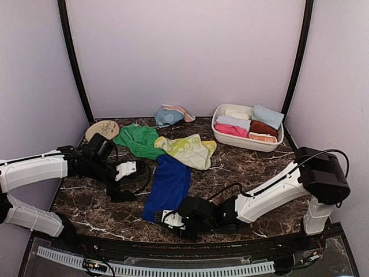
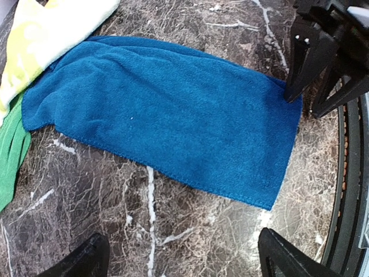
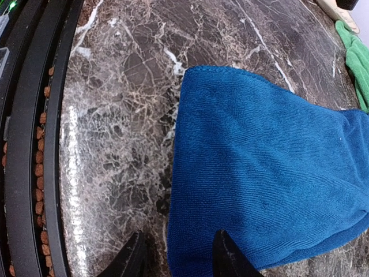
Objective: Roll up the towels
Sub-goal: Roll the towel at the center of the board.
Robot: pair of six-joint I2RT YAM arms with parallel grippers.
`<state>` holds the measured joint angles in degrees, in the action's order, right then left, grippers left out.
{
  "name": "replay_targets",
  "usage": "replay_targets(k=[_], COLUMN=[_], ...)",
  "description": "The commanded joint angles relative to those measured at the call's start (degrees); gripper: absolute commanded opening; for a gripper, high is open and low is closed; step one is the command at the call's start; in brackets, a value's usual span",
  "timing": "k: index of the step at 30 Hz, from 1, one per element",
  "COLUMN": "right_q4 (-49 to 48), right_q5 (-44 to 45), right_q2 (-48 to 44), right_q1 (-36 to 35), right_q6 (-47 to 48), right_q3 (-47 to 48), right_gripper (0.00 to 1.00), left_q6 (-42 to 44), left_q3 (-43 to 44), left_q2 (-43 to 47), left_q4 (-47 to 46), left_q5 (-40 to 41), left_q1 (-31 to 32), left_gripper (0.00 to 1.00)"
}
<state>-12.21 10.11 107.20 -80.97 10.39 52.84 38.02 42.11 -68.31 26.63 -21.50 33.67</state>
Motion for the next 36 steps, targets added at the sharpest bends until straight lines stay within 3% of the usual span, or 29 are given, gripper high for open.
replay_targets(k=[1,6,8,12,16,23,29,36], right_q4=[1.4,3.5,4.5,4.9,1.9,-5.1,-10.7,-13.8], right_q5=[-0.1,-2.5,-2.5,-12.9,-24.9,-45.3,-52.3,-55.1], right_q2=[1.7,1.6,0.8,-0.5,-1.3,2.3,3.8,5.6], right_q1=[0.2,2.7,4.0,6.7,10.9,18.3,20.1,20.6], right_q6=[-1.5,-6.8,-6.8,-15.8,-24.5,-41.3,-49.6,-54.4], right_q3=[1.0,1.8,2.5,3.0,1.8,0.5,-0.7,-0.7], right_gripper=[0.37,0.17,0.17,0.01,0.00,0.00,0.00,0.00], left_q6=[3.1,10.5,12.4,14.5,14.9,15.5,15.0,13.3], left_q3=[-1.0,-0.4,-0.7,0.3,0.2,-1.3,-0.8,-1.9], left_q2=[0.6,0.5,0.7,-1.2,-1.8,-7.1,-10.8,-12.8], left_q4=[1.9,7.9,8.6,9.8,8.6,2.1,-3.9,-6.2], left_q5=[-7.0,-14.7,-16.4,-19.7,-20.5,-11.5,-4.5,-4.1], left_q1=[-0.5,-0.5,-0.5,0.0,3.2,13.3,16.0,17.9], left_gripper=[0.92,0.84,0.79,0.65,0.61,0.57,0.54,0.52])
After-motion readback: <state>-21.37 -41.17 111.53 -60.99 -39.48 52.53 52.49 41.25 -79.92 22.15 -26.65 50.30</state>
